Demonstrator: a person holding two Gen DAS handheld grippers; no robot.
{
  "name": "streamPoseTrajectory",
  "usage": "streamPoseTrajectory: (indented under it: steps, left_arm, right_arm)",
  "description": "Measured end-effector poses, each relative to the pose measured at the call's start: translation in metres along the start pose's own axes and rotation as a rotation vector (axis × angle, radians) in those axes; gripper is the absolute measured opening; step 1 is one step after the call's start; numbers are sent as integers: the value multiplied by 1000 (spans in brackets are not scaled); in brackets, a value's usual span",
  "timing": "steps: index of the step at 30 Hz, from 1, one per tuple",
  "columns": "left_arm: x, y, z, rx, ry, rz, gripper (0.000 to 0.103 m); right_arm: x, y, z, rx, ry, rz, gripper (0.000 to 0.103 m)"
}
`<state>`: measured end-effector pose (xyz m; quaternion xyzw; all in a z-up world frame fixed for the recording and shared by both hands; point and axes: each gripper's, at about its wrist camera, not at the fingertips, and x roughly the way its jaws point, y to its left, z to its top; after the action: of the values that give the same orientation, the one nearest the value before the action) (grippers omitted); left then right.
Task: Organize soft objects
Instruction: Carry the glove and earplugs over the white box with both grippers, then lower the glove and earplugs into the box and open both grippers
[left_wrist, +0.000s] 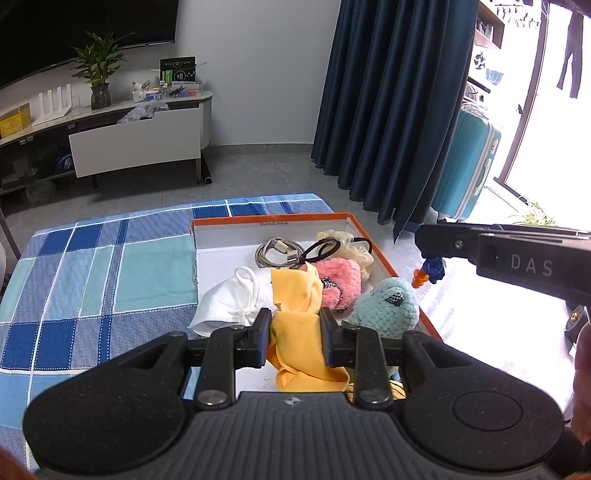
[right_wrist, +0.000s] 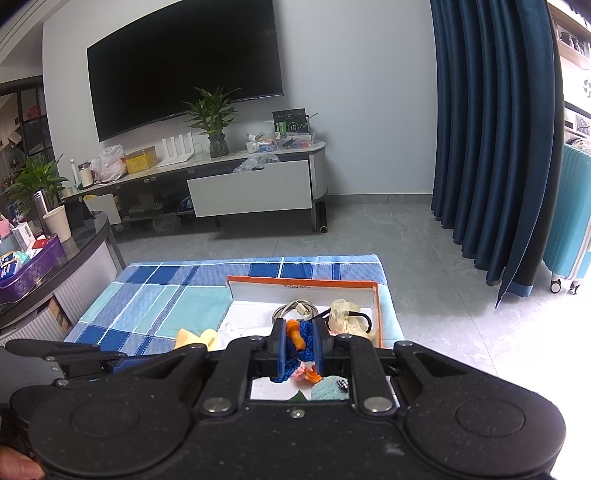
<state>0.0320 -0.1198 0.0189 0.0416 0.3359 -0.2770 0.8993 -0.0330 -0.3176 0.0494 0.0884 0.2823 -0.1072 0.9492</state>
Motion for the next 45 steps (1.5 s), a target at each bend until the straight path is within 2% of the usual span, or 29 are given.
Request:
streamPoseTrajectory:
  steps: [30,34,36,37,45]
  left_arm:
    - [45,-3,15,-14,60,-35,29]
    - [49,-3,16,-14,67,-33,29]
    - [51,-3,16,-16,69,-30,29]
    - [51,-3,16,-18,72,-30,29]
    - [60,-4,15,-29,93,-42,30]
  right_arm:
    - [54,-18,21,10,46,1,20]
    - [59,-20,22,16,47,6,28]
    - [61,-21,24,15,44,0,38]
    - [60,-22,24,15,40,-2,40]
    - [50,-29,24,41,1,-10,49]
